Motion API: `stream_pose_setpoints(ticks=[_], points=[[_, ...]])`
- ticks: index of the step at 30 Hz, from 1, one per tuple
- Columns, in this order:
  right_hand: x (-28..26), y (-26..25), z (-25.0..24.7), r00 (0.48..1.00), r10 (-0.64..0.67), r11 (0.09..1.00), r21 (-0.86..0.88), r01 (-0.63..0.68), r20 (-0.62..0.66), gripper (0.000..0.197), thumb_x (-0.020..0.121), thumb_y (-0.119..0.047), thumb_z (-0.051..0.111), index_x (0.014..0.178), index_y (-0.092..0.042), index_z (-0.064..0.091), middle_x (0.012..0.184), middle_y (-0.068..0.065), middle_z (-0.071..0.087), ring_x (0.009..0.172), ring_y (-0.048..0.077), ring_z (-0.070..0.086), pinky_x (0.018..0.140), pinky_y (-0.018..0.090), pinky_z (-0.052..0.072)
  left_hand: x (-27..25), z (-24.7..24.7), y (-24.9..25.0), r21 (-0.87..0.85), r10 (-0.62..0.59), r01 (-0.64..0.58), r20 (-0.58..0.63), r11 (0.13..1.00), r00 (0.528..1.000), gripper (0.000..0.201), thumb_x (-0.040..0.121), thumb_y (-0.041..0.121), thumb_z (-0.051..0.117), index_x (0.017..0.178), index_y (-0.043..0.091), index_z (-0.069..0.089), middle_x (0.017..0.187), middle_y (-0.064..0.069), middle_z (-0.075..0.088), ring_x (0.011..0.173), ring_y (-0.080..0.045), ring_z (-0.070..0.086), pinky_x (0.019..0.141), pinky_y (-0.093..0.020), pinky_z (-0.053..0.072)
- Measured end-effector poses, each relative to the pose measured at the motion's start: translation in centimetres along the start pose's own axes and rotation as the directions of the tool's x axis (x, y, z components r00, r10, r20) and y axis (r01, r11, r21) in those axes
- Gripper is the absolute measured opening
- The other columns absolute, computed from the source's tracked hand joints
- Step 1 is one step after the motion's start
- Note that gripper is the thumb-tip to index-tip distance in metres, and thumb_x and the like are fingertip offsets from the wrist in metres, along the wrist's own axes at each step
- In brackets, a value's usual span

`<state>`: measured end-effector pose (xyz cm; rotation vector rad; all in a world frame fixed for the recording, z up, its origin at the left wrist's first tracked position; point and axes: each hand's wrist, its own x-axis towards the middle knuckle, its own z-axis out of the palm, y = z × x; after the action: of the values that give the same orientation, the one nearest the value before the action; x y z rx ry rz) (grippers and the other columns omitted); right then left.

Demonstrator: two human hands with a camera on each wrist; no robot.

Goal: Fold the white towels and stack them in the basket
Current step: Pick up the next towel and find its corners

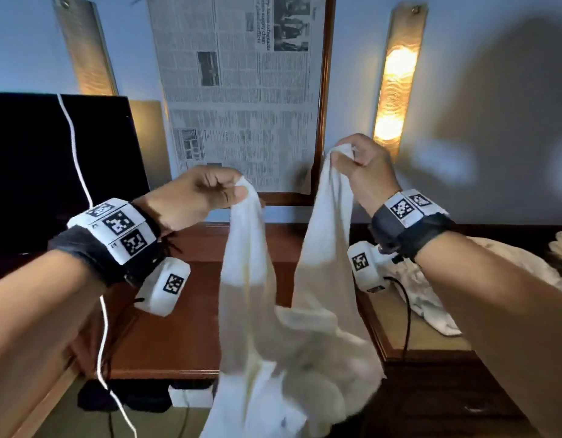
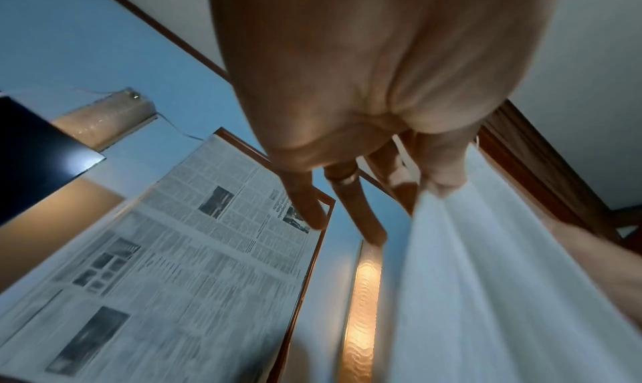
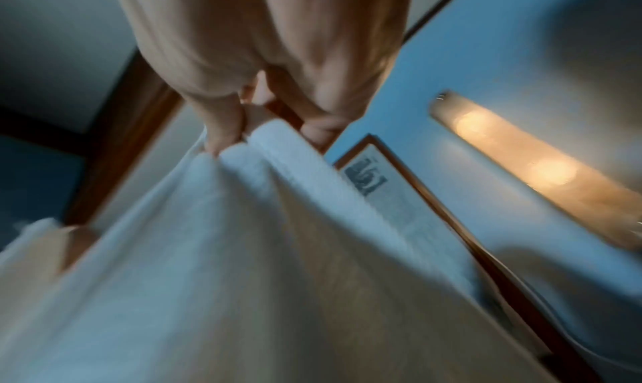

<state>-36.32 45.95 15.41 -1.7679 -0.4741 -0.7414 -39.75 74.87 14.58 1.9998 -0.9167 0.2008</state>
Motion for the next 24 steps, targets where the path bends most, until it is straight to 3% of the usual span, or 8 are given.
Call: stream_pose_setpoints(ticks=[4, 6, 8, 10, 14, 18, 20, 24], points=[[1.0, -4.7, 2.2, 0.977, -0.113, 0.994, 0.033, 0.109, 0.179, 0.016, 0.082, -0.003, 0.076, 0.085, -0.009, 0.061, 0.077, 0.01, 0.062, 0.068, 0.011, 0.057, 0.066, 0.025, 0.046, 1.3, -1.4, 0.7, -0.021, 0.084, -0.089, -0.171, 0.996, 0.982, 0.033, 0.093, 0.033, 0.064, 0.097, 0.001, 0.072, 0.096, -0.024, 0.069, 0.086, -0.026, 0.063, 0.08, -0.029, 0.048], [1.4, -6.3, 2.8, 0.971, -0.134, 0.991, 0.053, 0.126, 0.199, 0.017, 0.079, -0.004, 0.08, 0.083, -0.005, 0.064, 0.072, 0.01, 0.063, 0.065, 0.011, 0.055, 0.065, 0.026, 0.046, 2.2, -1.3, 1.1, -0.015, 0.139, -0.148, -0.262, 0.989, 0.955, 0.028, 0.096, 0.033, 0.062, 0.094, 0.007, 0.072, 0.09, -0.026, 0.065, 0.077, -0.03, 0.059, 0.077, -0.035, 0.045], [1.7, -7.7, 2.8, 0.966, -0.147, 0.988, 0.083, 0.132, 0.211, 0.013, 0.078, -0.006, 0.081, 0.08, -0.003, 0.068, 0.073, 0.014, 0.069, 0.066, 0.011, 0.059, 0.068, 0.028, 0.049, 2.9, -1.4, 2.2, -0.038, 0.187, -0.214, -0.355, 0.976, 0.916, 0.02, 0.1, 0.026, 0.06, 0.087, 0.025, 0.075, 0.081, -0.003, 0.067, 0.076, -0.016, 0.058, 0.075, -0.026, 0.045], [2.1, -8.9, 2.5, 0.948, -0.187, 0.982, 0.06, 0.177, 0.257, 0.011, 0.082, -0.01, 0.078, 0.084, 0.0, 0.073, 0.08, 0.02, 0.071, 0.071, 0.012, 0.061, 0.071, 0.027, 0.049, 3.7, -1.6, 3.2, -0.061, 0.21, -0.254, -0.398, 0.965, 0.893, 0.025, 0.099, 0.021, 0.058, 0.083, 0.03, 0.075, 0.075, 0.015, 0.062, 0.071, -0.004, 0.053, 0.071, -0.02, 0.043], [2.5, -10.5, 2.2, 0.895, -0.262, 0.958, -0.018, 0.287, 0.361, 0.014, 0.093, -0.01, 0.065, 0.102, -0.01, 0.075, 0.093, -0.008, 0.074, 0.085, -0.006, 0.065, 0.081, 0.011, 0.048, 4.7, -1.6, 4.7, -0.109, 0.231, -0.304, -0.43, 0.947, 0.873, 0.019, 0.101, 0.007, 0.054, 0.09, 0.008, 0.07, 0.068, 0.016, 0.06, 0.063, -0.002, 0.05, 0.066, -0.02, 0.043], [2.7, -11.8, 1.8, 0.909, -0.266, 0.964, 0.079, 0.254, 0.32, 0.005, 0.087, -0.005, 0.071, 0.092, -0.005, 0.072, 0.087, 0.009, 0.074, 0.077, 0.007, 0.066, 0.074, 0.019, 0.052, 5.7, -0.8, 5.6, -0.224, 0.228, -0.359, -0.457, 0.906, 0.86, 0.015, 0.097, 0.007, 0.059, 0.1, 0.001, 0.072, 0.085, -0.004, 0.07, 0.079, -0.013, 0.061, 0.077, -0.026, 0.053], [2.8, -12.2, 1.6, 0.921, -0.243, 0.968, 0.134, 0.211, 0.304, 0.009, 0.083, -0.002, 0.075, 0.088, 0.0, 0.068, 0.085, 0.019, 0.073, 0.072, 0.015, 0.066, 0.07, 0.025, 0.054, 6.1, -0.4, 5.9, -0.289, 0.213, -0.373, -0.462, 0.882, 0.861, 0.015, 0.091, 0.012, 0.062, 0.096, 0.006, 0.075, 0.081, -0.001, 0.072, 0.075, -0.01, 0.062, 0.074, -0.023, 0.054], [3.2, -12.6, 1.5, 0.929, -0.229, 0.968, 0.168, 0.186, 0.289, 0.014, 0.077, 0.0, 0.079, 0.08, -0.003, 0.066, 0.073, 0.007, 0.073, 0.065, 0.012, 0.066, 0.063, 0.022, 0.054, 6.8, 0.1, 6.2, -0.355, 0.219, -0.393, -0.439, 0.848, 0.871, 0.014, 0.091, 0.012, 0.064, 0.097, 0.003, 0.072, 0.08, 0.0, 0.075, 0.074, -0.01, 0.066, 0.071, -0.022, 0.055]])
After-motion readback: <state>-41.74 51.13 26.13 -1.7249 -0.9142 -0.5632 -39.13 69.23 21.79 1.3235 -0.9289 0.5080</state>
